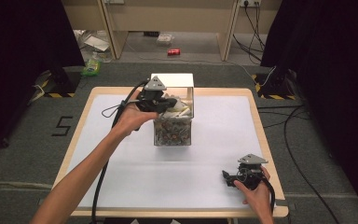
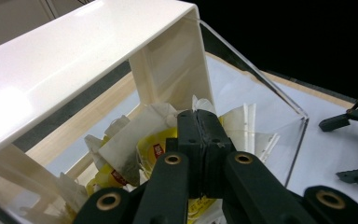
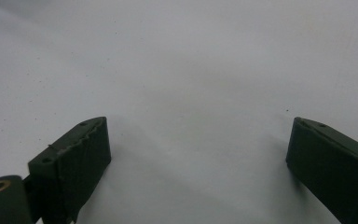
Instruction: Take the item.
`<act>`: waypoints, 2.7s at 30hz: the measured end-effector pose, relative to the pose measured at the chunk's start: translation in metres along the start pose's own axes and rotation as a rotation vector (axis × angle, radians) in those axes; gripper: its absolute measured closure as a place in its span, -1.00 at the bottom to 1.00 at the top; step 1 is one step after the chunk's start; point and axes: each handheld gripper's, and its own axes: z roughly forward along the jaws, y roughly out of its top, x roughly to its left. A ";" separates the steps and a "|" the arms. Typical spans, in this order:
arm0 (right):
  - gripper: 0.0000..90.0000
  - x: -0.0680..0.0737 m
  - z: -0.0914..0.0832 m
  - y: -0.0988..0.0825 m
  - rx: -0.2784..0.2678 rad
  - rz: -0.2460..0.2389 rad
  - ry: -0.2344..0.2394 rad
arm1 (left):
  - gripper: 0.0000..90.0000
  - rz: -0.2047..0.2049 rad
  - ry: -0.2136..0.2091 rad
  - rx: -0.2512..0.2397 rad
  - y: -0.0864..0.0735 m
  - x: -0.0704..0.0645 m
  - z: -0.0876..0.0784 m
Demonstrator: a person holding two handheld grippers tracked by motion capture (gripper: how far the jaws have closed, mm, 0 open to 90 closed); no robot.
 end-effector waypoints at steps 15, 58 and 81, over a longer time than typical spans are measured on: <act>-0.85 0.000 0.000 0.000 -0.002 -0.007 -0.001 | 0.98 -0.046 -0.037 -0.073 0.010 -0.003 -0.021; -0.85 0.000 0.000 0.000 -0.003 -0.006 -0.002 | 0.98 -0.108 -0.034 -0.233 0.035 0.025 -0.105; -0.85 0.000 0.000 0.000 -0.003 -0.007 -0.003 | 0.98 -0.153 0.046 -0.250 0.006 0.053 -0.130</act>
